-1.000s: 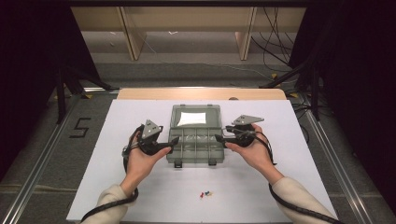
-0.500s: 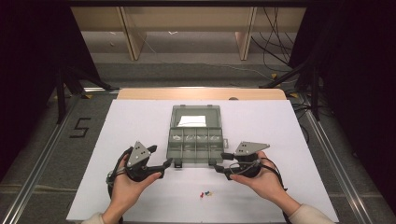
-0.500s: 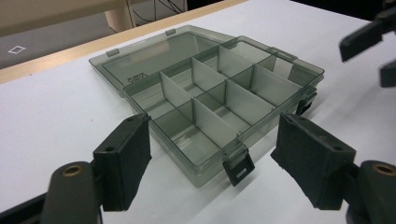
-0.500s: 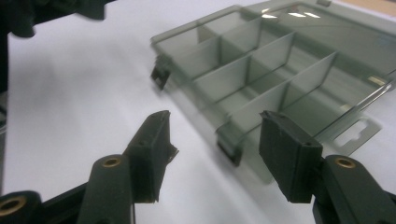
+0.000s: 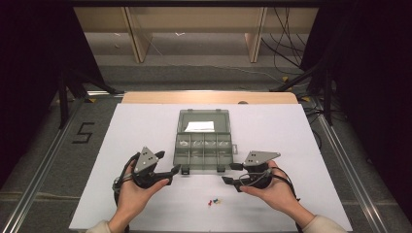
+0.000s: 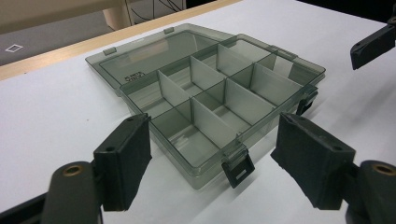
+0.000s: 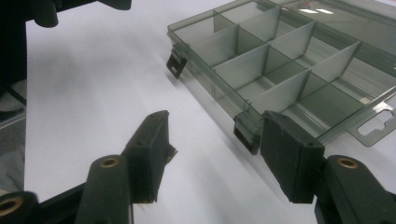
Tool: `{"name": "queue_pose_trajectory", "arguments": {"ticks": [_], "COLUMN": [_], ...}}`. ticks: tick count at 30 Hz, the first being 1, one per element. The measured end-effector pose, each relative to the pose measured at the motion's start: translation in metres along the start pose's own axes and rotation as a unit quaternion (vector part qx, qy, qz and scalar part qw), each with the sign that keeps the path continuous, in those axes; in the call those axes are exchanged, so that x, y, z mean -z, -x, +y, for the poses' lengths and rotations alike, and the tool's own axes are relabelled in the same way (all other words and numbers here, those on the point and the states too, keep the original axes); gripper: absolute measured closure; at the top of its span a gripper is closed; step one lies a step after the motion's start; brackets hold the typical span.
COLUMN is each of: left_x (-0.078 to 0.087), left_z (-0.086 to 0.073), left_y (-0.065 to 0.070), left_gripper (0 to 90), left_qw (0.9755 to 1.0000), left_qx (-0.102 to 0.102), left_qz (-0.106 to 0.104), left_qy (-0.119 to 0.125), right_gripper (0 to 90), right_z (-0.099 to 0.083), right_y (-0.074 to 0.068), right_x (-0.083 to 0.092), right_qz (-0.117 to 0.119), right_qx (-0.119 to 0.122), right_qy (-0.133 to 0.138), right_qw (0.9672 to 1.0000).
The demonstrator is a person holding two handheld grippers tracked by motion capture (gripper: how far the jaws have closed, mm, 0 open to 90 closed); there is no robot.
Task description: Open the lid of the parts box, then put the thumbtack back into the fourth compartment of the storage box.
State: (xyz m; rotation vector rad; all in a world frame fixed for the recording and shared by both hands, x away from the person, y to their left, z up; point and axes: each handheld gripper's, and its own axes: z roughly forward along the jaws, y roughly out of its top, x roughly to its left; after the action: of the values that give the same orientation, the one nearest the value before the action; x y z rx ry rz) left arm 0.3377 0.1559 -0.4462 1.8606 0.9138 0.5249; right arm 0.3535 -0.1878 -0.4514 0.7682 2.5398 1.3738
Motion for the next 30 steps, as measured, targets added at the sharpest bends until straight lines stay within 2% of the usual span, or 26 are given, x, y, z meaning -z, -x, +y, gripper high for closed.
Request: {"name": "queue_pose_trajectory", "arguments": {"ticks": [8,13,14,15,18,22,30], "left_x": [-0.0005,-0.0003,-0.0005,-0.0011,-0.0012,-0.0002,0.0025], "left_z": [-0.0015,-0.0007,-0.0006,-0.0012,-0.0023,-0.0031,-0.0011], "left_y": [-0.0011,-0.0016,-0.0026,-0.002,-0.0028,-0.0037,-0.0027], "left_gripper": [26.4,26.4,26.4,26.4,26.6,26.5,26.0], "left_qw": [1.0,1.0,1.0,0.9999,0.9999,0.9999,0.9999], "left_qx": [0.003,0.005,0.0,0.008,0.006,0.008,0.007], "left_qz": [-0.005,-0.004,-0.005,-0.005,-0.012,-0.009,-0.005], "left_qy": [0.001,0.004,0.003,0.004,0.004,0.002,0.01], "right_gripper": [43.1,43.1,43.1,43.1,43.1,43.1,41.2], "right_z": [-0.0006,0.0006,0.0009,0.0009,0.0017,0.0014,0.001], "right_y": [-0.0013,-0.002,-0.0017,-0.0017,-0.001,-0.0012,-0.0045], "right_x": [-0.0009,-0.0015,-0.0016,-0.0017,-0.0019,-0.0039,-0.0058], "right_qz": [0.005,0.008,0.007,0.006,0.008,0.01,0.022], "right_qx": [-0.006,-0.001,-0.001,-0.003,-0.004,-0.005,0.007], "right_qy": [-0.004,-0.001,-0.001,0.001,0.003,0.0,-0.008], "right_qw": [1.0,1.0,1.0,1.0,1.0,0.9999,0.9997]}}
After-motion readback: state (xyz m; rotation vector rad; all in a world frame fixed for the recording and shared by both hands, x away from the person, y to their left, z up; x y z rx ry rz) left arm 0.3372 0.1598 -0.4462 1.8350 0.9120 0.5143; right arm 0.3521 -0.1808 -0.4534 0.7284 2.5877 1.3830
